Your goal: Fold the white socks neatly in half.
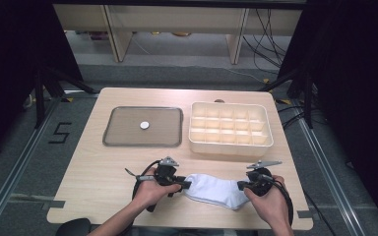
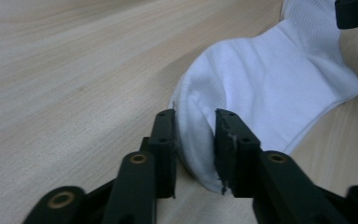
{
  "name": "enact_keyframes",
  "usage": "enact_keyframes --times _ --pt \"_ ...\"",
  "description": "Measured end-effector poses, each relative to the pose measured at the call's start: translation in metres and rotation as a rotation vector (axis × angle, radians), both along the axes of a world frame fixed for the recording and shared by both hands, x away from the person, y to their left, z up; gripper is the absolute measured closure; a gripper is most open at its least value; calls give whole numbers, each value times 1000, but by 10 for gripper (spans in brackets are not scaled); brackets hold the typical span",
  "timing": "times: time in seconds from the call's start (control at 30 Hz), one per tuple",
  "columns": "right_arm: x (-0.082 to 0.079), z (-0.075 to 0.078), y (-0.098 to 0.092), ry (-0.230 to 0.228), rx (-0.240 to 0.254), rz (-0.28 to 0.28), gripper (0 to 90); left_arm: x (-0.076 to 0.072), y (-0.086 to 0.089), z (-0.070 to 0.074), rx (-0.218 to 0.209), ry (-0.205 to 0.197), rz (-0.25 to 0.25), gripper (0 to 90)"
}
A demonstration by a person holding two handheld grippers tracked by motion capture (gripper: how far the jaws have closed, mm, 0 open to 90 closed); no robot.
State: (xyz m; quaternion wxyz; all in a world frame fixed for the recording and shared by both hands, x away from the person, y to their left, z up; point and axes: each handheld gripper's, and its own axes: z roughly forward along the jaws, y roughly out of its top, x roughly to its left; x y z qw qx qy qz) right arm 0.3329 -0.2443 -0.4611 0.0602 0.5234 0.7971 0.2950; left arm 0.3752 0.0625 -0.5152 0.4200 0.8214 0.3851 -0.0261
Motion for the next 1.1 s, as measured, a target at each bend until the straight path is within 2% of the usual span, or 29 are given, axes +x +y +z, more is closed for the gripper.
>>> enact_keyframes --times 0.17,0.27,0.3,0.4,0.43,0.63,0.67,0.73,0.8,0.83,0.87,0.9,0.97,1.0,1.03,1.07,1.1 --pt "0 -2 4 2 -8 22 888 0 -1 -2 -13 16 -4 799" --pt "1 -3 8 4 -11 30 887 0 -1 -2 -14 26 8 817" --pt "1 -4 10 7 -11 44 887 1 0 -2 -26 44 4 825" --pt "2 -5 16 10 -11 53 888 1 0 -1 -31 49 11 832" --pt "3 -6 21 10 -11 77 889 0 2 2 -42 57 5 834" --pt "6 -7 37 18 -4 100 893 -3 2 9 -65 69 -11 834" --pt "7 -8 41 24 12 113 894 -4 2 10 -60 61 -6 833" --pt "8 -7 40 31 10 110 894 -4 3 12 -77 74 -18 833" --pt "9 -8 38 26 13 96 895 -4 4 16 -56 80 -9 833" --pt "8 -7 34 21 -1 79 897 -4 4 17 -57 83 -11 832" --pt "9 -6 30 16 -3 83 898 -4 4 15 -94 91 -18 832" --pt "8 -6 20 28 -3 48 900 -3 4 16 -105 101 -23 832" --pt "7 -6 18 39 -6 40 900 -3 5 17 -114 101 -26 832" --pt "6 -6 15 49 -9 32 900 -3 4 18 -123 89 -6 832" --pt "5 -6 13 65 -23 20 900 -3 5 20 -103 94 -12 832" --pt "4 -6 14 54 -63 5 900 -3 6 23 -85 101 -11 832" --pt "3 -7 14 58 -57 6 900 -3 6 22 -99 101 -15 831"
